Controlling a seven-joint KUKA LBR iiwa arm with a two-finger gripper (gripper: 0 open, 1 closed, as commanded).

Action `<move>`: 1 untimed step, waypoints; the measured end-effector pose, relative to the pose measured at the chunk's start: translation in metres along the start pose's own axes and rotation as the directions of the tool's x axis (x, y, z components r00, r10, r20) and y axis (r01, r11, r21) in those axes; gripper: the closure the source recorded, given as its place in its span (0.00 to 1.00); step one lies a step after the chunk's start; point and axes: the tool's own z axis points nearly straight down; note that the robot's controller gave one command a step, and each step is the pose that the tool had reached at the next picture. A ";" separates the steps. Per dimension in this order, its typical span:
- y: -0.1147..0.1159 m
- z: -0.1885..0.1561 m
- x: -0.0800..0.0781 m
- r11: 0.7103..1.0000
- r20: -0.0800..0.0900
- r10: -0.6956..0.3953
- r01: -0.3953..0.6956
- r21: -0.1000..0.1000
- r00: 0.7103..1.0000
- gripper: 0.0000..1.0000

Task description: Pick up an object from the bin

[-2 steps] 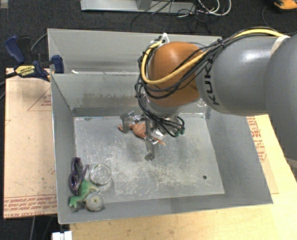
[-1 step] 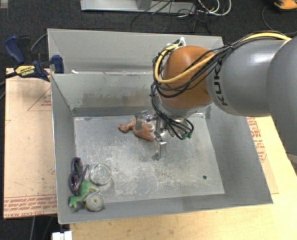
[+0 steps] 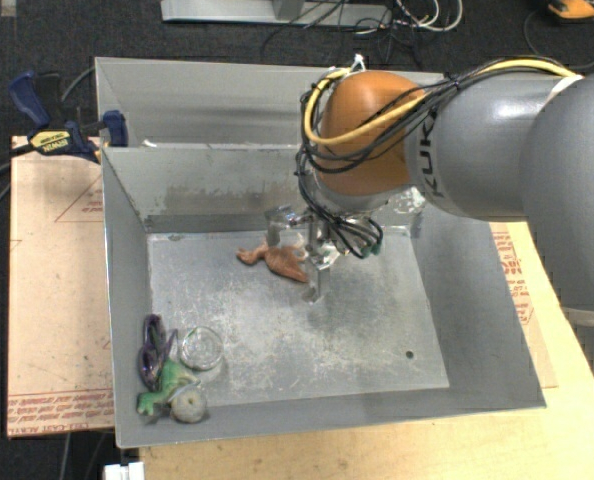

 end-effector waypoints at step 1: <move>-0.003 0.038 -0.019 0.993 0.013 -0.120 0.120 0.003 0.993 0.00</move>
Offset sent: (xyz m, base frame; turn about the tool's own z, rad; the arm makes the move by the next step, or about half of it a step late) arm 0.0069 -0.0164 -0.0428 0.3018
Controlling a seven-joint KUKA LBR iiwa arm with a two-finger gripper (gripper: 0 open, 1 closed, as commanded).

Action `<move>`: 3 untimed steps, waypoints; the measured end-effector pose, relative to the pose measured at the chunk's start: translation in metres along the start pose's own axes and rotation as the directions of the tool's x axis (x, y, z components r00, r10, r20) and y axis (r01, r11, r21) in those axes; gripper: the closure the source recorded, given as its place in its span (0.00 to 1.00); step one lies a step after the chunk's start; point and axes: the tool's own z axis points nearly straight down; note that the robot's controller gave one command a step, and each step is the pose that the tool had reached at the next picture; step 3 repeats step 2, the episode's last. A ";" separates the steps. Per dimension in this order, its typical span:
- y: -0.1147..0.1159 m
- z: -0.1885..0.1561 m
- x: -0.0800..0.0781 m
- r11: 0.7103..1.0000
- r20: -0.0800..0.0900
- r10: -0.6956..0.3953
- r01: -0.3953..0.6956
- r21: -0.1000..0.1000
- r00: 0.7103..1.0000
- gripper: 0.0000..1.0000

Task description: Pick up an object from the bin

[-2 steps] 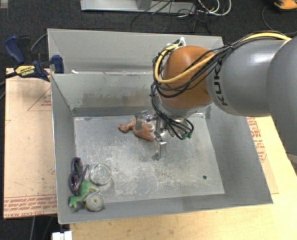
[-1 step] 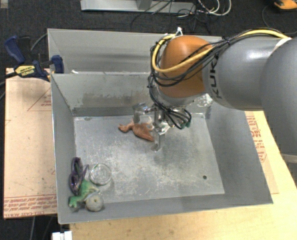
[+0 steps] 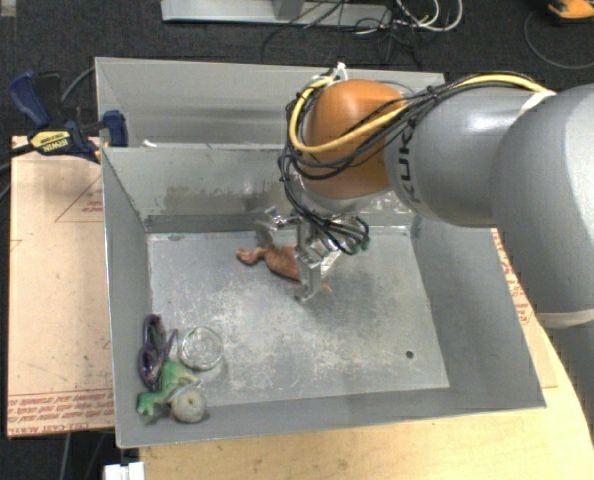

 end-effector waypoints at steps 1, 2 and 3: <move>-0.014 0.001 0.018 0.912 -0.001 0.410 -0.410 0.001 0.912 1.00; -0.013 0.001 0.018 0.912 -0.001 0.410 -0.410 0.001 0.912 1.00; -0.013 0.001 0.018 0.912 -0.001 0.410 -0.410 0.001 0.912 1.00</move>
Offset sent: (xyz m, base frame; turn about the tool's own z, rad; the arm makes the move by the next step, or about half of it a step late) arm 0.0000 0.0000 0.0000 0.0000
